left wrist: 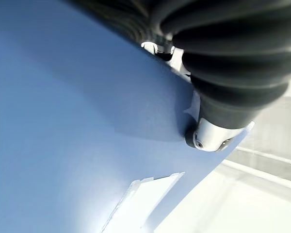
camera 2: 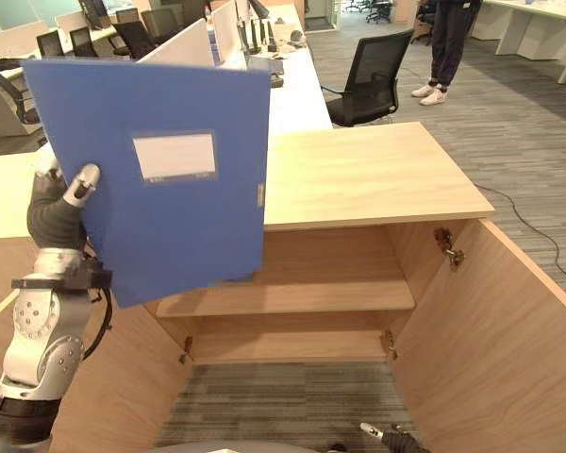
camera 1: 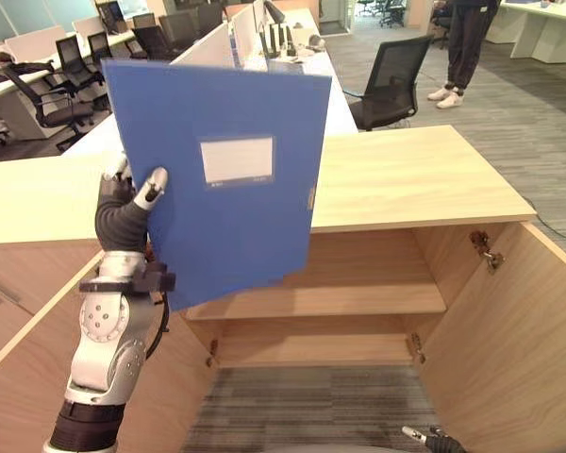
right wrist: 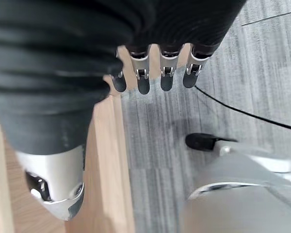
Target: Put the empty folder in the office cabinet
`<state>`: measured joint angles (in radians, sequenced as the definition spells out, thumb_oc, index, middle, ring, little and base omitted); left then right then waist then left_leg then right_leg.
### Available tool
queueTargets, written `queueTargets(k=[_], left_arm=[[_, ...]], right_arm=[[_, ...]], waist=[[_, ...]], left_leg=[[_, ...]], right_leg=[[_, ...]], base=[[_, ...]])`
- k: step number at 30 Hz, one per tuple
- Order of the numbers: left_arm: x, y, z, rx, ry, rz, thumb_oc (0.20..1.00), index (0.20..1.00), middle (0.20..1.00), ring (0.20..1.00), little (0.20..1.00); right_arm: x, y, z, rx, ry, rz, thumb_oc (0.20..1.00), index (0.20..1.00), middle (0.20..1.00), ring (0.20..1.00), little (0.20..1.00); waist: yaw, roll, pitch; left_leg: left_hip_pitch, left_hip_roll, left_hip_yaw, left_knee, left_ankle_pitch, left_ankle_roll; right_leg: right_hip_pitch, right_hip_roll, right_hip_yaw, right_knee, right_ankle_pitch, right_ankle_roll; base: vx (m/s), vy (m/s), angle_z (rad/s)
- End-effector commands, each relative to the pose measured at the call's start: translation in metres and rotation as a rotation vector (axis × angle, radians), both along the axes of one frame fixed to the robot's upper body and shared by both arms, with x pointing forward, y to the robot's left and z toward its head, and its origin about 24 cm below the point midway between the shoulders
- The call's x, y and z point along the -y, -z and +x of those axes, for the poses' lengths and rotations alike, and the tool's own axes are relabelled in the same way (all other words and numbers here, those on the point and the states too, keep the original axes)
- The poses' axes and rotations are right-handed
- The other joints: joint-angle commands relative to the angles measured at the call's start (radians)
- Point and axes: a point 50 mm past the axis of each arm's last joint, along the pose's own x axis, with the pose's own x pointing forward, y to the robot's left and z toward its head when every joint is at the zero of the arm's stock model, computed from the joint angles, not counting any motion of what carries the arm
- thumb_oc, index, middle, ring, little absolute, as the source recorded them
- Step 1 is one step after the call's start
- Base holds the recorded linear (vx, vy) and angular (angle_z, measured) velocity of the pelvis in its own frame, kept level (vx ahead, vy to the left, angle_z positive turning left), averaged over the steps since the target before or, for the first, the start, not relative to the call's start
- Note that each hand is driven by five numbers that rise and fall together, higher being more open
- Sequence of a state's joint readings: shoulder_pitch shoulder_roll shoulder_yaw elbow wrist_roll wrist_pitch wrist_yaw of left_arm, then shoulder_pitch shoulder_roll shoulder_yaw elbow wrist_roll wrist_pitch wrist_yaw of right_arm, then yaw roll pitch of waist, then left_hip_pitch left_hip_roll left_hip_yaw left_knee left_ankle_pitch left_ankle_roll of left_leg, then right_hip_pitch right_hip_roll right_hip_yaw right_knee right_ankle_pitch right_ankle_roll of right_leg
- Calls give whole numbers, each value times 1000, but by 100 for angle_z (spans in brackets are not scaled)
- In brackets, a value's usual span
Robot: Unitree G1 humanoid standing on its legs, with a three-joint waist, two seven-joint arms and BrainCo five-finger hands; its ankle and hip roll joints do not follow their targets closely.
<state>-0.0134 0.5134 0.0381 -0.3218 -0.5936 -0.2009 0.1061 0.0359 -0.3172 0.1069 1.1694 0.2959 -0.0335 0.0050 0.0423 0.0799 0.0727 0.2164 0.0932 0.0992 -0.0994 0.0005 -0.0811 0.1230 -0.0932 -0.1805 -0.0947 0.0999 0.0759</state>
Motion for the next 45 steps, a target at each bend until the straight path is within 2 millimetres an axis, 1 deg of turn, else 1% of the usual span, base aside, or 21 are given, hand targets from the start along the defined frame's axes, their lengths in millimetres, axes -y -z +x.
queueTargets(k=[1,3,4,5,6,7,9,10,12,13,15,18,20,21,22,23,24,26,30,37,45], left_arm=[[5,-26,-1,127,72,4,200,200,200,200,200],[6,-21,-2,104,81,18,200,200,200,200,200],[6,-21,-2,103,81,18,200,200,200,200,200],[6,-20,-3,98,81,26,200,200,200,200,200],[6,-18,-3,89,82,31,200,200,200,200,200],[5,-15,-4,79,87,37,200,200,200,200,200],[4,-12,-3,63,85,52,200,200,200,200,200],[4,-12,-3,63,85,51,200,200,200,200,200],[0,-10,-2,50,71,71,200,200,200,200,200],[1,-8,-1,44,73,73,200,200,200,200,200],[0,-7,0,39,72,78,200,200,200,200,200],[1,-3,2,23,70,79,200,200,200,200,200],[2,-3,3,22,68,81,200,200,200,200,200],[2,-3,3,22,68,81,200,200,200,200,200],[4,-2,4,22,75,81,200,200,200,200,200],[4,-2,4,22,75,81,200,200,200,200,200],[7,-3,7,26,87,84,200,200,200,200,200],[9,-3,7,30,96,83,200,200,200,200,200],[19,-5,12,42,144,89,200,200,200,200,200],[35,-3,16,37,224,93,200,200,200,200,200],[52,5,16,3,325,98,200,200,200,200,200]], right_arm=[[-9,-17,57,201,-14,71,1000,1000,1000,1000,1000],[-13,-28,74,300,-22,106,1000,1000,1000,1000,1000],[-13,-28,74,299,-22,106,1000,1000,1000,1000,1000],[-14,-35,83,355,-26,124,1000,1000,1000,1000,1000],[-16,-44,93,422,-36,147,1000,1000,1000,1000,1000],[-19,-63,110,545,-63,187,1000,1000,1000,1000,1000],[-23,-85,125,665,-103,227,1000,1000,1000,1000,1000],[-23,-85,125,664,-103,227,1000,1000,1000,1000,1000],[-29,-111,138,797,-136,286,1000,1000,1000,1000,1000],[-32,-119,140,828,-157,306,1000,1000,1000,1000,1000],[-34,-124,141,851,-171,323,1000,1000,1000,1000,1000],[-52,-142,146,927,-247,423,1000,1000,1000,1000,1000],[-65,-149,147,963,-265,502,1000,1000,1000,1000,1000],[-65,-150,147,963,-265,503,1000,1000,1000,1000,1000],[-77,-156,149,989,-289,580,1000,1000,1000,1000,1000],[-77,-156,148,989,-289,580,1000,1000,1000,1000,1000],[-89,-163,150,1008,-336,643,1000,1000,1000,1000,1000],[-93,-166,151,1012,-360,667,1000,1000,1000,1000,1000],[-115,-176,151,1033,-426,793,1000,1000,1000,1000,1000],[-135,-190,156,1065,-493,890,1000,1000,1000,1000,1000],[-146,-194,162,1067,-532,891,1000,1000,1000,1000,1000]], waist=[[-2,-55,23],[-1,-57,24],[-1,-56,24],[-2,-57,24],[-2,-58,25],[-4,-60,26],[-7,-61,26],[-7,-60,25],[-11,-63,24],[-12,-64,23],[-14,-64,22],[-20,-66,19],[-22,-66,18],[-22,-66,18],[-24,-67,18],[-24,-67,18],[-26,-68,17],[-27,-68,17],[-33,-69,12],[-35,-71,10],[-35,-69,11]], left_leg=[[-44,-17,-38,12,-25,-18],[-43,-17,-38,12,-26,-18],[-43,-17,-38,12,-26,-18],[-42,-17,-37,12,-26,-17],[-41,-17,-36,12,-27,-17],[-41,-17,-32,12,-28,-17],[-40,-17,-29,12,-29,-17],[-40,-17,-29,12,-29,-17],[-39,-16,-26,12,-30,-17],[-38,-16,-25,12,-31,-17],[-37,-15,-24,12,-32,-17],[-35,-16,-21,12,-34,-16],[-33,-15,-20,12,-35,-16],[-33,-15,-20,12,-35,-16],[-32,-14,-19,12,-35,-16],[-32,-14,-19,12,-35,-16],[-31,-14,-19,12,-35,-16],[-30,-14,-19,12,-35,-16],[-29,-13,-15,12,-36,-16],[-31,-12,-14,12,-34,-17],[-32,-10,-12,12,-32,-16]], right_leg=[[82,-40,2,18,-134,65],[81,-40,4,17,-134,65],[81,-40,4,17,-134,65],[80,-40,5,18,-133,65],[80,-41,6,18,-133,64],[79,-42,7,19,-133,64],[77,-43,6,20,-133,65],[78,-43,6,20,-133,65],[76,-45,10,20,-132,66],[76,-46,11,21,-132,67],[76,-47,12,21,-132,67],[77,-48,15,22,-134,67],[77,-49,15,23,-134,67],[77,-49,15,23,-134,67],[77,-49,16,24,-135,66],[77,-49,16,24,-135,66],[77,-49,20,25,-136,66],[77,-49,21,25,-137,66],[76,-51,20,28,-137,65],[74,-51,22,30,-137,66],[71,-51,21,30,-135,65]], base=[[0,0,0],[0,0,0],[0,0,0],[0,0,0],[0,0,0],[0,0,0],[0,0,0],[0,0,0],[18,4,0],[30,10,1],[0,0,0],[0,0,0],[0,0,0],[0,0,0],[0,0,0],[0,0,0],[0,0,0],[0,0,0],[0,0,0],[0,0,0],[-6,-3,-2]])
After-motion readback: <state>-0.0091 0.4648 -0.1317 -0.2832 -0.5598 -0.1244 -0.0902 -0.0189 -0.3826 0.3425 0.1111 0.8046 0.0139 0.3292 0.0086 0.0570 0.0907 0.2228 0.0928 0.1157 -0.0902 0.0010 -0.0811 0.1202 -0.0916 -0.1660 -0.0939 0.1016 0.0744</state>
